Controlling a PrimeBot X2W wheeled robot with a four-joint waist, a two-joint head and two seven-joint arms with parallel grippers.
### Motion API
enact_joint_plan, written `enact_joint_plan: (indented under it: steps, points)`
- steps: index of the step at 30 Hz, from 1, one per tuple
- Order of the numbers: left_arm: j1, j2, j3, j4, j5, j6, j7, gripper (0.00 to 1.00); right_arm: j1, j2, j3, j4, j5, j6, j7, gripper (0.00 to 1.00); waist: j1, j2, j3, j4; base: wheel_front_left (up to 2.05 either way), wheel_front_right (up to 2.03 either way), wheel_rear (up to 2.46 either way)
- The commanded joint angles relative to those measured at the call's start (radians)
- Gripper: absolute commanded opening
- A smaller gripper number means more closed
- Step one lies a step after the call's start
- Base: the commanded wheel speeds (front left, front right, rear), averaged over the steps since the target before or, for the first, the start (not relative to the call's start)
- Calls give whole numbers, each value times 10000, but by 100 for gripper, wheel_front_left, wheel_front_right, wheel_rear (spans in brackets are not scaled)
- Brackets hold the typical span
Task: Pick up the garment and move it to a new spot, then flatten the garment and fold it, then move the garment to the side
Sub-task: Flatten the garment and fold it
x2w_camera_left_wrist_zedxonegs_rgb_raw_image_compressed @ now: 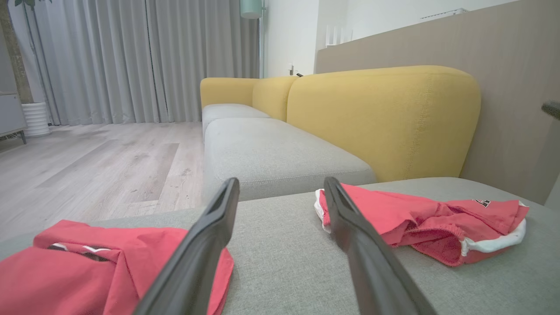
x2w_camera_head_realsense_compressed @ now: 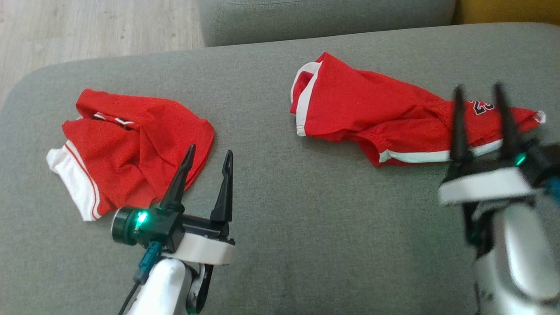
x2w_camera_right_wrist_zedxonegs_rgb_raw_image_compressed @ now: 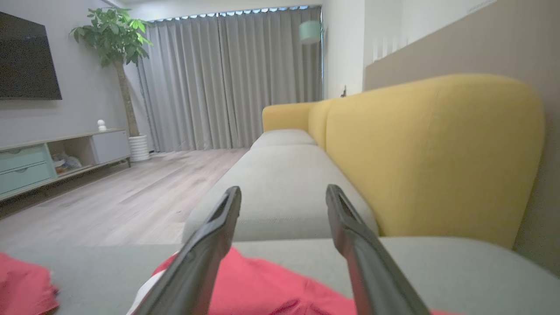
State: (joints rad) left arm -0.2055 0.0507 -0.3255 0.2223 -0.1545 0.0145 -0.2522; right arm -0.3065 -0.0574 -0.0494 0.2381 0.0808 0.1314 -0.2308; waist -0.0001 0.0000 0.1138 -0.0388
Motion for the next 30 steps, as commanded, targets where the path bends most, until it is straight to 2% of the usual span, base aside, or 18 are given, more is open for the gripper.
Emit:
enact_joint_plan:
  steps: [1,6,12,18,26,30]
  points:
    - [-247,-4,323,-338,-98,80,-95,100,2,64,462,-406,181,-7,-126,100,1,0,9,22,0,0,0]
    - [-194,-4,254,-291,-208,126,-95,100,1078,69,1118,-395,415,-7,-277,100,1,0,86,107,0,0,0]
    - [-302,-4,183,-276,-214,131,-95,100,1179,70,1187,-540,187,-7,-305,100,1,0,342,295,0,0,0]
    - [-537,-4,39,-285,-283,138,-95,100,648,71,1341,-193,-1094,-7,-250,100,1,0,794,657,0,0,0]
    - [-912,-4,-289,-211,-473,197,-95,100,-557,71,1855,1343,-3107,-7,463,100,1,0,1393,1232,0,0,0]
    - [-1067,-5,-452,-202,-593,272,-95,100,-1139,71,1924,2142,-3731,-7,484,100,1,0,1655,1507,0,0,0]
